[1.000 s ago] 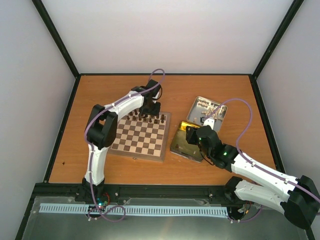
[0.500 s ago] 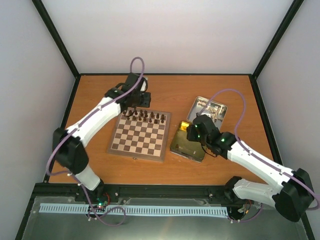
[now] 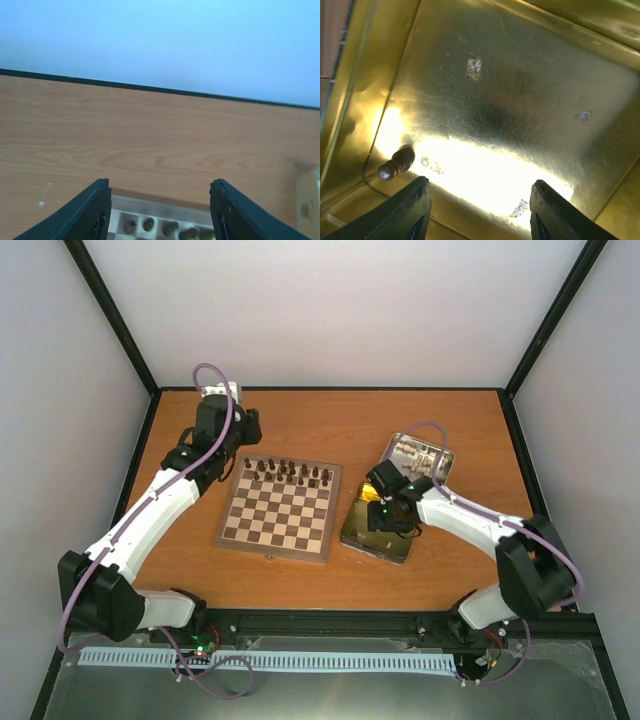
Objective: Set up the chess pieces on the board
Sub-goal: Pick up the chess piece from the storage box, then place the chess piece on the chessboard.
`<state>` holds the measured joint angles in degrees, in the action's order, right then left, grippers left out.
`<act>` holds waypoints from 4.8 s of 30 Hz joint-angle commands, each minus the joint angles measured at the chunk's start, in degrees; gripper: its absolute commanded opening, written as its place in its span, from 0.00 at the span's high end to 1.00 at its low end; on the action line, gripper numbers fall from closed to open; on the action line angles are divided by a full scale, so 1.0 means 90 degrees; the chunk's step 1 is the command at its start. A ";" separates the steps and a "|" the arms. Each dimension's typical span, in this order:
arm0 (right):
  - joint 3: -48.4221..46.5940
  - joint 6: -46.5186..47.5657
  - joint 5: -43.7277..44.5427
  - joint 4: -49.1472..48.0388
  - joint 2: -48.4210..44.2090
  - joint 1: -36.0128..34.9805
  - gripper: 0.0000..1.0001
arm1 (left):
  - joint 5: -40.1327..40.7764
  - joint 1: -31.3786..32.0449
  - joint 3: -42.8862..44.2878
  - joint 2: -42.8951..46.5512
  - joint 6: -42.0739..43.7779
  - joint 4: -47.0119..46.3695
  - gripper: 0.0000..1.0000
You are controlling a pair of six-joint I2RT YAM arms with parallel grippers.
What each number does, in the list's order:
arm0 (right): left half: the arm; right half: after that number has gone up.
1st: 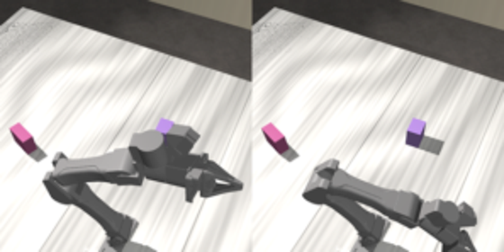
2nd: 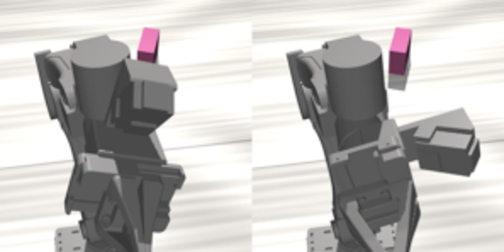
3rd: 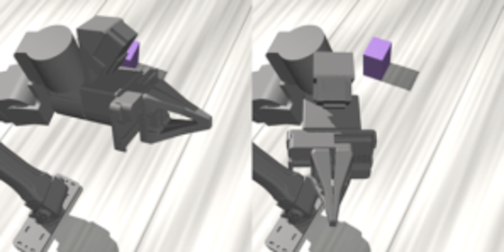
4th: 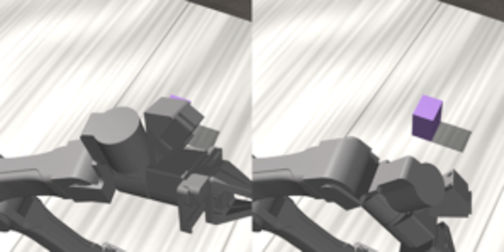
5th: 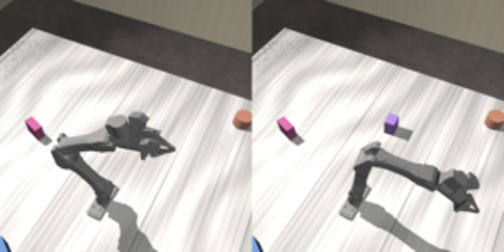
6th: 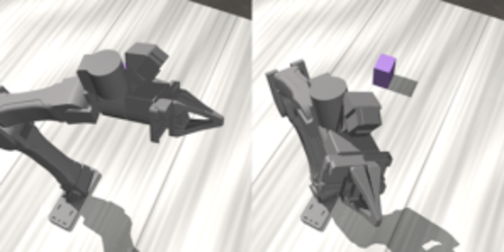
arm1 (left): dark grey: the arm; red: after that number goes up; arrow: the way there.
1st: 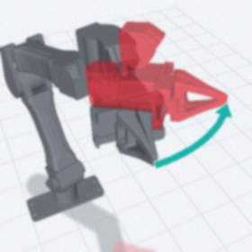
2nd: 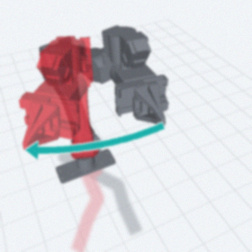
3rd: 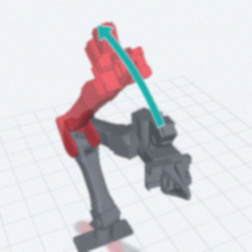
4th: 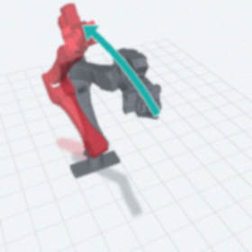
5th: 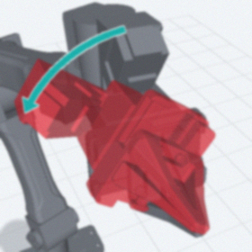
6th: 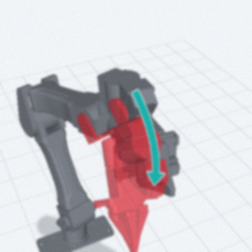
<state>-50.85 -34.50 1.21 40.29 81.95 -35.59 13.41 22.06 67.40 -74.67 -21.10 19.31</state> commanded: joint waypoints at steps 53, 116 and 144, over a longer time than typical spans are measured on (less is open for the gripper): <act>-0.3139 0.1569 -0.1300 0.0720 0.1546 -0.0144 0.95 | 0.0483 -0.0997 -0.0743 0.0500 -0.1283 0.0260 0.46; -0.9515 0.2138 0.0232 -0.0888 0.7513 -0.2061 0.89 | -0.0270 -0.0997 -0.2233 0.4685 -0.1679 0.1917 0.40; -0.9684 0.1888 0.0136 -0.1024 0.6884 -0.2015 0.67 | -0.0240 -0.0997 -0.2141 0.4875 -0.1455 0.2050 0.34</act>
<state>-136.03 -16.05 2.35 31.94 148.33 -53.65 11.09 13.50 46.85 -32.08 -35.42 37.12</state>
